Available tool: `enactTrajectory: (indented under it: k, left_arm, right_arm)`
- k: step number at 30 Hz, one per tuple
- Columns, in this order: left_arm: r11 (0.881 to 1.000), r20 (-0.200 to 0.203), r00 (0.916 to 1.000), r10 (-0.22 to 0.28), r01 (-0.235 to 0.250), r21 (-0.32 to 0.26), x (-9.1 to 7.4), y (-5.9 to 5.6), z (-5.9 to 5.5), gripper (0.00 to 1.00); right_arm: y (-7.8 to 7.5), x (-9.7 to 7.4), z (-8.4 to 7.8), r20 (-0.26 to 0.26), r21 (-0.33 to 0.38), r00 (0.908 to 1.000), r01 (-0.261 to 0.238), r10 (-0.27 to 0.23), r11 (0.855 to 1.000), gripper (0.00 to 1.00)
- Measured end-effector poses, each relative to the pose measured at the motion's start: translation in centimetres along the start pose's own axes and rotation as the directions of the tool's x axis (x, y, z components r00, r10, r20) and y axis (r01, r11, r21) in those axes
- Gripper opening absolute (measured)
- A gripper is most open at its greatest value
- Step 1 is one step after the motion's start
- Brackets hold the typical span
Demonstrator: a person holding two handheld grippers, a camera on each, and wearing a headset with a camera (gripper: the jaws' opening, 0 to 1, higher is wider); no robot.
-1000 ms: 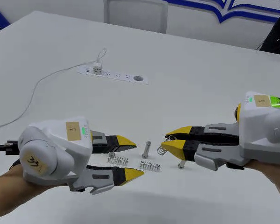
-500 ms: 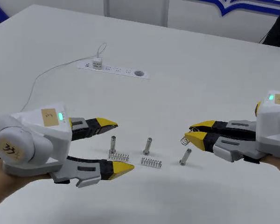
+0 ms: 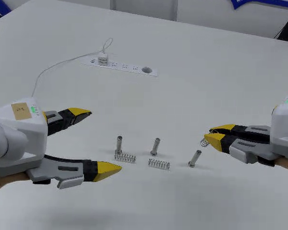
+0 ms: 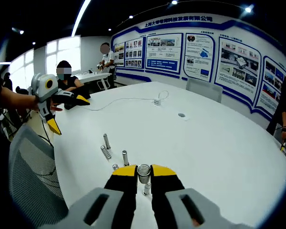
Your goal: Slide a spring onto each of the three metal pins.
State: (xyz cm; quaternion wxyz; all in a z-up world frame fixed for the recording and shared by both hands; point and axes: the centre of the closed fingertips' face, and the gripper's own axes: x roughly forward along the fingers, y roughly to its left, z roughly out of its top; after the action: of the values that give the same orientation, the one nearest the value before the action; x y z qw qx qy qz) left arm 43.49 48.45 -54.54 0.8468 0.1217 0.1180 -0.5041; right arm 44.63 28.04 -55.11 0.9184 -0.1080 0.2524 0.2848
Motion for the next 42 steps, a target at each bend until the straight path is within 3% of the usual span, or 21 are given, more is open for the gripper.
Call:
enactTrajectory:
  k: [6, 11, 17, 19, 25, 42]
  left_arm:
    - [0.999, -0.013, 0.9994, 0.033, -0.034, -0.030, -0.3, 0.4, -0.6, 0.91]
    - [0.996, -0.013, 0.9978, 0.065, -0.065, -0.068, -0.3, 0.4, -1.3, 0.97]
    - [0.989, -0.020, 0.9924, 0.122, -0.123, -0.081, -0.7, 0.8, -2.2, 0.96]
    - [0.983, -0.020, 0.9896, 0.143, -0.144, -0.112, -1.0, 1.1, -2.5, 0.96]
    - [0.981, -0.040, 0.9887, 0.144, -0.148, -0.126, -1.2, 0.8, -3.5, 0.95]
    - [0.975, -0.065, 0.9851, 0.159, -0.168, -0.147, -1.4, 0.3, -4.8, 0.93]
  right_arm:
    - [-0.8, 0.6, -1.1, -0.011, 0.029, 0.9995, 0.029, -0.028, 0.999, 0.11]
    - [-0.8, 1.3, -1.6, -0.021, 0.048, 0.9995, 0.024, -0.023, 0.999, 0.11]
    - [-0.8, 2.1, -2.4, -0.037, 0.052, 0.9991, 0.025, -0.023, 0.998, 0.11]
    - [-1.0, 2.3, -2.9, -0.051, 0.043, 0.9983, 0.031, -0.029, 0.999, 0.11]
    - [-0.8, 2.5, -3.0, -0.042, 0.086, 0.9991, 0.009, -0.006, 0.996, 0.11]
    - [-0.2, 3.5, -3.9, -0.091, 0.048, 0.9958, -0.008, 0.012, 0.999, 0.11]
